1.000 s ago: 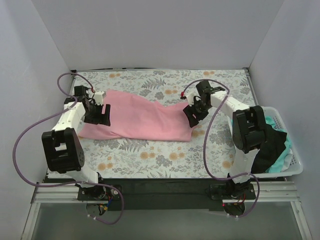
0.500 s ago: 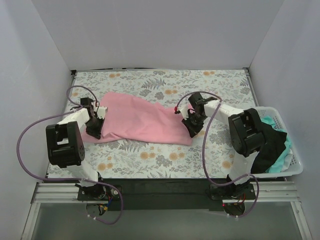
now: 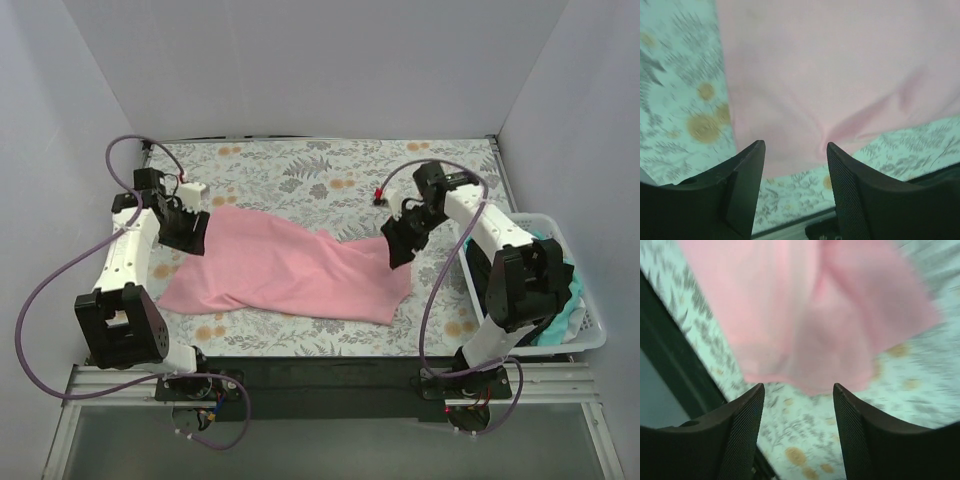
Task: Fold and stack the t-shirts
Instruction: Flatten the tshirt out
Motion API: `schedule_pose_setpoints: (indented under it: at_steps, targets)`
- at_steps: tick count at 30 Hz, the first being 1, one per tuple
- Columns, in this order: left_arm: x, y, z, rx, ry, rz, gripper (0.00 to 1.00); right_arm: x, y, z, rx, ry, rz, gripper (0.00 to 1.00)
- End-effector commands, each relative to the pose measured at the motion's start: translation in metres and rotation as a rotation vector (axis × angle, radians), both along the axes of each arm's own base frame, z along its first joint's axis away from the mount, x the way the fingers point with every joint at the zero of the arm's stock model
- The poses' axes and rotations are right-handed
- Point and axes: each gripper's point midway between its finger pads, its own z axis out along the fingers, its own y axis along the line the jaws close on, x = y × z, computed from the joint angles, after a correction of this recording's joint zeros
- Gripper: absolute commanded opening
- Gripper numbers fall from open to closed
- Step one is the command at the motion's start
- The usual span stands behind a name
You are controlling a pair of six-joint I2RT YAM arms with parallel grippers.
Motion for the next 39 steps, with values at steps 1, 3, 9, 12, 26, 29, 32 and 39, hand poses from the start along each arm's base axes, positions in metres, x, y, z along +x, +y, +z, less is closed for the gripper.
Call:
schedule_pose_setpoints:
  at_steps: [1,3,9,12,26,29,32,39]
  targets:
    - [0.048,-0.020,0.040,-0.146,-0.161,0.017,0.52,0.066,0.001,0.033,0.118,-0.016,-0.183,0.63]
    - [0.076,-0.019,0.046,-0.172,-0.206,0.073,0.52,0.100,-0.011,0.037,0.075,-0.059,-0.268,0.54]
    - [0.119,-0.015,0.041,-0.213,-0.218,0.170,0.52,0.138,-0.025,0.005,-0.036,-0.082,-0.370,0.49]
    - [0.126,-0.013,0.040,-0.220,-0.222,0.196,0.53,0.139,-0.026,-0.012,-0.067,-0.062,-0.377,0.48]
    - [0.127,-0.011,0.022,-0.221,-0.150,0.229,0.78,0.133,-0.013,-0.083,-0.254,-0.108,-0.396,0.53]
    - [0.128,-0.007,0.023,-0.201,-0.161,0.235,0.78,0.136,-0.010,-0.092,-0.302,-0.140,-0.390,0.54]
    - [0.130,-0.003,0.022,-0.194,-0.171,0.246,0.78,0.135,-0.005,-0.100,-0.335,-0.151,-0.379,0.55]
    - [0.142,0.002,0.021,-0.218,-0.187,0.294,0.76,0.135,0.003,-0.092,-0.314,-0.173,-0.336,0.01]
